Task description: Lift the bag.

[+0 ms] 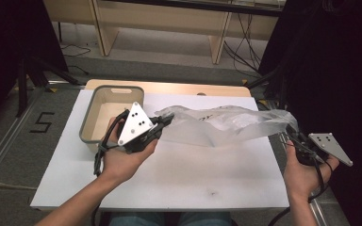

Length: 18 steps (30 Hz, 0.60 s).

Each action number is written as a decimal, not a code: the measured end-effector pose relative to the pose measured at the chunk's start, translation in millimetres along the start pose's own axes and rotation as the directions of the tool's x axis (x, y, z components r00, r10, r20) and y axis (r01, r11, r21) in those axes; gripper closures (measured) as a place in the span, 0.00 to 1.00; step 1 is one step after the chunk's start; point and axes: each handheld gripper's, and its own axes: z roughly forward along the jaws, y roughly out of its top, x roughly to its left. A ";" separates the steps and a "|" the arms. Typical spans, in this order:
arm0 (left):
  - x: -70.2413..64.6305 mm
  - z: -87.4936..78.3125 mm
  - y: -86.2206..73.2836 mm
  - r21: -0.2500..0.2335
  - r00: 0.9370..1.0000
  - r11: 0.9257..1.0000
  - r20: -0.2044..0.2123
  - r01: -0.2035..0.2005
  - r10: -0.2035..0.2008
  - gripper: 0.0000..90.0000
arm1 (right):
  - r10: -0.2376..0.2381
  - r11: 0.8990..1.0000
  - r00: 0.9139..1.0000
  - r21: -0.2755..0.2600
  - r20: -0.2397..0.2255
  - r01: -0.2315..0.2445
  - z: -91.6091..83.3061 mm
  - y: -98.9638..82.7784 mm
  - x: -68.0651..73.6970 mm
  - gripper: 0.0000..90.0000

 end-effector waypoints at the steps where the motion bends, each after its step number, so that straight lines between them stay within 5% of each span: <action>1: 0.4 -0.8 0.8 -0.002 1.000 1.000 -0.002 -0.002 0.002 1.00 | 0.000 1.000 1.000 -0.001 0.001 0.000 0.2 0.4 -0.2 1.00; 12: 0.0 -11.6 14.7 -0.051 1.000 0.999 0.005 -0.004 0.004 1.00 | 0.007 0.999 1.000 -0.051 0.006 -0.007 0.6 16.7 -0.1 1.00; 18: 14.7 -0.2 8.2 -0.020 0.999 1.000 -0.031 0.024 -0.025 0.99 | 0.000 0.999 1.000 -0.053 -0.001 0.000 8.7 22.8 3.6 1.00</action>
